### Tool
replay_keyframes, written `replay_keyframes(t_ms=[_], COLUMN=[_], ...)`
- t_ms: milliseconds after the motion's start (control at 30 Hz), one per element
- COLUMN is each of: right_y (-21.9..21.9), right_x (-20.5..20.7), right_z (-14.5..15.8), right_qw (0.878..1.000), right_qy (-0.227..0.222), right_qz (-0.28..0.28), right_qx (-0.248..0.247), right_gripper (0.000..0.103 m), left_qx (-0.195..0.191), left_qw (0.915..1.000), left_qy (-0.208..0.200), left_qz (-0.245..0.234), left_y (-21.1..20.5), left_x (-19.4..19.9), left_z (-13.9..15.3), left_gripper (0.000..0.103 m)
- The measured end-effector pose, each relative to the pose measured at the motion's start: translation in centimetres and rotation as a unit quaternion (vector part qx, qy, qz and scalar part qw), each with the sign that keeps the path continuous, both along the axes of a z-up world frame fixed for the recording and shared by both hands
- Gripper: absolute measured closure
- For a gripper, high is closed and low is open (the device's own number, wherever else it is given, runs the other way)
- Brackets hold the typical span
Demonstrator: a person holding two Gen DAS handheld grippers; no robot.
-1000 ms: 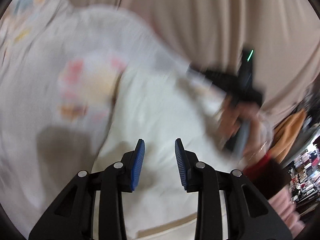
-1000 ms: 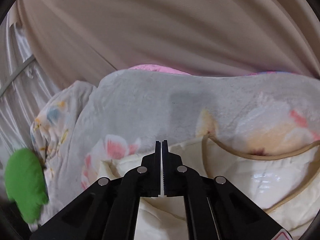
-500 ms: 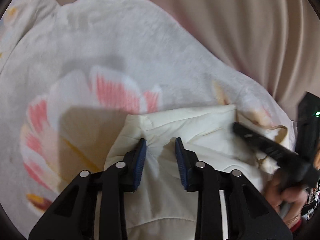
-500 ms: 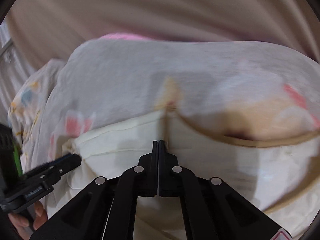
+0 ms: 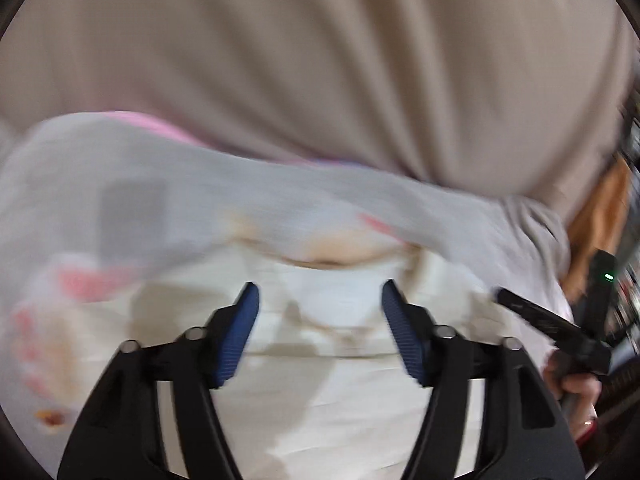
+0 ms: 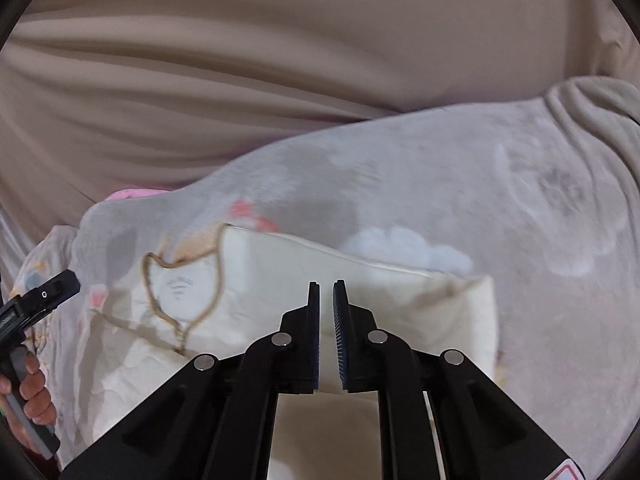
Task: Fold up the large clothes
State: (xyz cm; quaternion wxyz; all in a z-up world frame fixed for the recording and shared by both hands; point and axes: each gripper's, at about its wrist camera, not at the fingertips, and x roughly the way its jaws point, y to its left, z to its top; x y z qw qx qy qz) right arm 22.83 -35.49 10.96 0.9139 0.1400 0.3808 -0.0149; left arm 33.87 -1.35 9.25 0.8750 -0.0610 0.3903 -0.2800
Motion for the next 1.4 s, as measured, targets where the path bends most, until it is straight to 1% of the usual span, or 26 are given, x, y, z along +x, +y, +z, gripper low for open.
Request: replay_keyframes(t_ms=[33,100,167,233,267,300,333,367,400,433,500,567,700,800,900,933,967,1000,1067,1133,1167,1200,1267,1300,1333,1400], right_y=[-0.7,-1.7,-2.3,-2.6,-2.8,-2.8,-2.7,-2.7,-3.1,-3.7,-4.9,-5.1,-3.8,-4.3,-5.9,-6.3,-6.8,-7.4,-8.2,-8.7,-8.6,-8.4,-8.4,-8.3,-8.2,-7.7], right_x=[-0.2,-0.3,-0.1,0.3,0.4,0.7,1.0,1.3,1.6,1.6,1.4,1.3,1.0,2.7,2.4,1.7,0.8,-0.6,-3.4,-7.7,-10.1,-12.8,-17.9,-20.9,-23.4,-28.9], right_z=[-0.4,-1.1,-2.0,-2.8,-3.0,-3.3,-3.5,-3.9,-4.6,-5.3,-6.9,-6.9,-4.8,-6.4,-6.2,-5.7,-5.0,-4.0,-2.5,-0.5,0.2,0.9,1.4,1.2,0.9,0.1], right_qw=[1.000,1.000,1.000,0.999,0.999,0.999,0.999,0.999,0.999,0.998,0.997,0.997,1.000,0.998,0.997,0.996,0.995,0.995,0.995,0.997,0.997,0.998,0.999,0.999,0.999,0.999], right_qy=[0.002,0.005,0.009,0.017,0.019,0.022,0.024,0.031,0.046,0.054,0.065,0.063,0.022,0.061,0.046,0.040,0.032,0.020,0.010,-0.010,-0.020,-0.029,-0.033,-0.032,-0.031,-0.026], right_qz=[-0.003,-0.002,-0.001,0.005,0.010,0.014,0.014,0.004,-0.017,-0.028,-0.037,-0.036,-0.017,-0.017,-0.035,-0.063,-0.090,-0.097,-0.101,-0.081,-0.069,-0.051,-0.019,-0.002,0.010,0.033], right_qx=[0.006,0.016,0.024,0.035,0.039,0.037,0.024,0.008,-0.014,-0.014,0.013,0.020,0.010,0.008,0.055,0.046,0.024,0.023,0.024,0.013,0.004,-0.003,-0.009,-0.006,-0.005,-0.006], right_gripper=[0.090,0.090,0.090,0.090,0.091,0.096,0.103,0.103,0.103,0.103,0.103,0.103,0.103,0.103,0.103,0.103,0.103,0.103,0.099,0.095,0.094,0.090,0.077,0.058,0.043,0.035], left_qx=[0.002,0.002,0.006,0.015,0.022,0.034,0.045,0.049,0.050,0.058,0.070,0.080,0.072,0.069,0.046,0.042,0.038,0.034,0.010,0.012,0.017,0.027,0.041,0.048,0.057,0.059], left_qw=[0.9996,0.9980,0.9968,0.9966,0.9969,0.9971,0.9970,0.9968,0.9969,0.9966,0.9960,0.9957,0.9964,0.9965,0.9969,0.9974,0.9982,0.9988,0.9997,0.9994,0.9988,0.9981,0.9965,0.9960,0.9955,0.9961], left_qy=[0.014,0.043,0.066,0.071,0.066,0.060,0.058,0.061,0.061,0.059,0.054,0.045,0.045,0.045,0.062,0.059,0.045,0.029,0.002,-0.031,-0.044,-0.055,-0.071,-0.074,-0.073,-0.058], left_qz=[-0.025,-0.047,-0.044,-0.040,-0.037,-0.032,-0.024,-0.016,-0.008,0.000,-0.008,-0.011,-0.007,-0.016,-0.016,-0.003,0.013,0.023,0.022,0.013,0.012,0.012,0.012,0.009,0.015,0.029], left_y=[-2.9,-6.7,-10.0,-12.2,-13.1,-13.7,-14.0,-14.0,-13.7,-13.5,-13.5,-13.9,-13.6,-13.5,-13.6,-13.0,-12.1,-11.1,-8.5,-5.4,-3.7,-1.8,2.0,3.6,5.9,10.4], left_x=[0.3,1.2,2.6,3.4,3.8,3.9,3.9,4.3,4.5,4.8,5.0,5.1,5.6,6.1,7.1,7.1,6.8,6.4,5.1,2.6,1.2,-0.5,-4.7,-6.7,-9.4,-14.1], left_z=[-0.9,-2.7,-4.4,-5.5,-5.9,-6.2,-6.6,-6.8,-6.9,-7.1,-7.3,-7.4,-7.1,-7.2,-7.1,-6.5,-5.7,-4.6,-1.8,1.1,2.2,3.1,4.2,4.3,4.2,3.3], left_gripper=[0.041,0.041,0.041,0.042,0.050,0.069,0.076,0.091,0.096,0.098,0.099,0.099,0.098,0.096,0.094,0.094,0.093,0.081,0.071,0.066,0.059,0.048,0.037,0.030,0.025,0.012])
